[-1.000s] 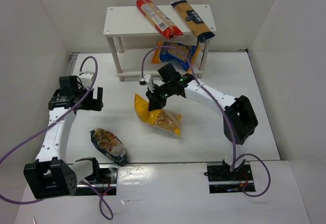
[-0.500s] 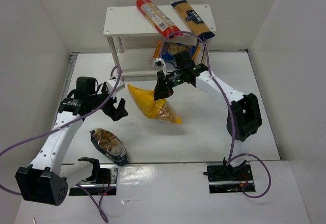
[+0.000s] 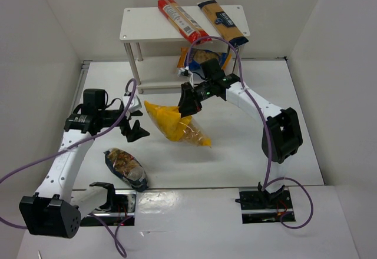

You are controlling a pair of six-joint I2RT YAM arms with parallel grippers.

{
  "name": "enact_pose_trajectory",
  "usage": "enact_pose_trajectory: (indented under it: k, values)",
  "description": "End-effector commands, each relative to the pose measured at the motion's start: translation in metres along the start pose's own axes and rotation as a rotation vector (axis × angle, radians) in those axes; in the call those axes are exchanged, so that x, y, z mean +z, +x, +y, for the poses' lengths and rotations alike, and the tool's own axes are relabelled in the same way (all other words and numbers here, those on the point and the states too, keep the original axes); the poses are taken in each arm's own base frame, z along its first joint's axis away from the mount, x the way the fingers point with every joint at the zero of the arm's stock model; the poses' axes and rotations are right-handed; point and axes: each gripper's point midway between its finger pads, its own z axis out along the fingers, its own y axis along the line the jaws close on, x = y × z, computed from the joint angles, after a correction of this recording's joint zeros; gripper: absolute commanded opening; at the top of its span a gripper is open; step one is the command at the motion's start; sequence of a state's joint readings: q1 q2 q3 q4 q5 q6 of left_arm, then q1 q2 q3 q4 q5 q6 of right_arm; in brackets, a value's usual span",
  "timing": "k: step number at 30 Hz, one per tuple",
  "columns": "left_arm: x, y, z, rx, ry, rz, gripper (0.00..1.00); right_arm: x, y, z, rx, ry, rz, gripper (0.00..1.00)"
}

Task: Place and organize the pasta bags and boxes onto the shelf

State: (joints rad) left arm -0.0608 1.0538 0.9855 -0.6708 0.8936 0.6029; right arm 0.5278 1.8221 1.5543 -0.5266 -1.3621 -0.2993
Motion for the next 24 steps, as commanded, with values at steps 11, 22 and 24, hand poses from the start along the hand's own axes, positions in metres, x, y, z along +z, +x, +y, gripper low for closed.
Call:
enact_pose_trajectory:
  k: [11, 22, 24]
  values:
    - [-0.009, -0.022, 0.003, 0.166, 0.098, -0.170, 0.98, 0.006, -0.022, 0.071, -0.082, -0.287, -0.048, 0.00]
    - [-0.005, -0.013, 0.001, 0.174, 0.133, -0.149, 0.97, 0.022, -0.020, 0.093, -0.088, -0.340, -0.019, 0.00]
    - [-0.007, -0.017, 0.008, 0.195, 0.112, -0.145, 0.97, 0.024, -0.019, 0.097, -0.090, -0.348, -0.015, 0.00]
